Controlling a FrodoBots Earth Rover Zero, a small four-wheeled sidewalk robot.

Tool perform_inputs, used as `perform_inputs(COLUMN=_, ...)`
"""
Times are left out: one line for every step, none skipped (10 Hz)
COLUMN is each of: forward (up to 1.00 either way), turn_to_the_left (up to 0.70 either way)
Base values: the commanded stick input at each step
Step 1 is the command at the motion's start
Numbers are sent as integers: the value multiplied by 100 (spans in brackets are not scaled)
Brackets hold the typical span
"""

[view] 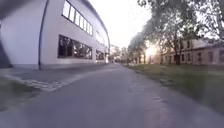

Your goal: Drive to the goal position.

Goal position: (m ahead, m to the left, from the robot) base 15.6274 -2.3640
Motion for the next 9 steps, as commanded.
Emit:
perform_inputs(forward=70, turn_to_the_left=-33)
perform_inputs(forward=70, turn_to_the_left=-35)
perform_inputs(forward=70, turn_to_the_left=-14)
perform_inputs(forward=70, turn_to_the_left=0)
perform_inputs(forward=70, turn_to_the_left=0)
perform_inputs(forward=70, turn_to_the_left=0)
perform_inputs(forward=70, turn_to_the_left=0)
perform_inputs(forward=70, turn_to_the_left=0)
perform_inputs(forward=70, turn_to_the_left=0)
